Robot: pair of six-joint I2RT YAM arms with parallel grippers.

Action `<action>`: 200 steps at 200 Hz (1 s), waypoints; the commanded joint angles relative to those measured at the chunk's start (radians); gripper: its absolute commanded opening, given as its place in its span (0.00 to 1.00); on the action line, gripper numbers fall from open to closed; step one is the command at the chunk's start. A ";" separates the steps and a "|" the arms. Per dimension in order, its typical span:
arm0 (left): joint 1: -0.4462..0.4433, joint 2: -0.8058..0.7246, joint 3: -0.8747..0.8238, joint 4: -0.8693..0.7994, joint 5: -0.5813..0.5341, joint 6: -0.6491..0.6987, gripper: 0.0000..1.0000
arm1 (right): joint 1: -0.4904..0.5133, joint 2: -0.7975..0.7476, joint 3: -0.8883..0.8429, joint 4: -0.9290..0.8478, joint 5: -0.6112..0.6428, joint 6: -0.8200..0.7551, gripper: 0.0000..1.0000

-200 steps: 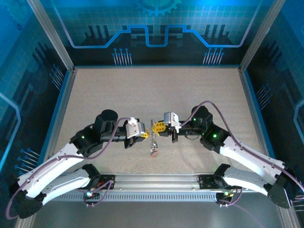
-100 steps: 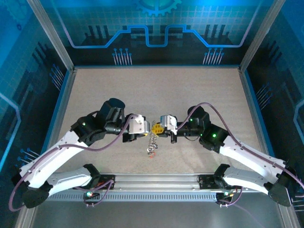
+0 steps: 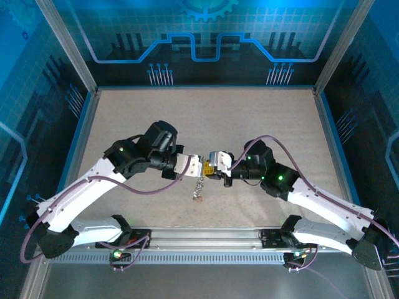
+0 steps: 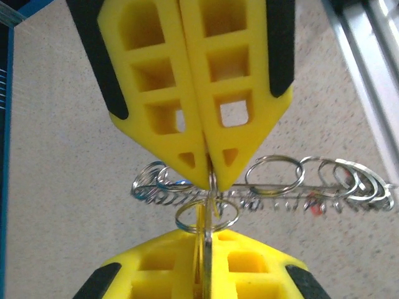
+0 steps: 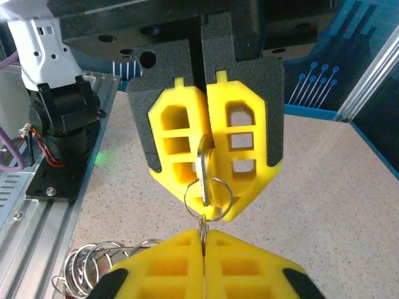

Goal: Put the keys on the keyring

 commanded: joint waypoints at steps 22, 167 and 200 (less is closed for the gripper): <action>-0.015 0.049 0.092 -0.043 -0.122 0.264 0.00 | -0.042 -0.087 -0.095 0.039 0.010 -0.018 0.27; -0.042 0.319 0.367 0.175 -0.405 0.752 0.00 | -0.255 -0.376 -0.289 0.142 0.276 0.130 1.00; -0.042 0.423 0.493 0.166 -0.385 0.729 0.00 | -0.321 -0.436 -0.298 0.097 0.333 0.168 1.00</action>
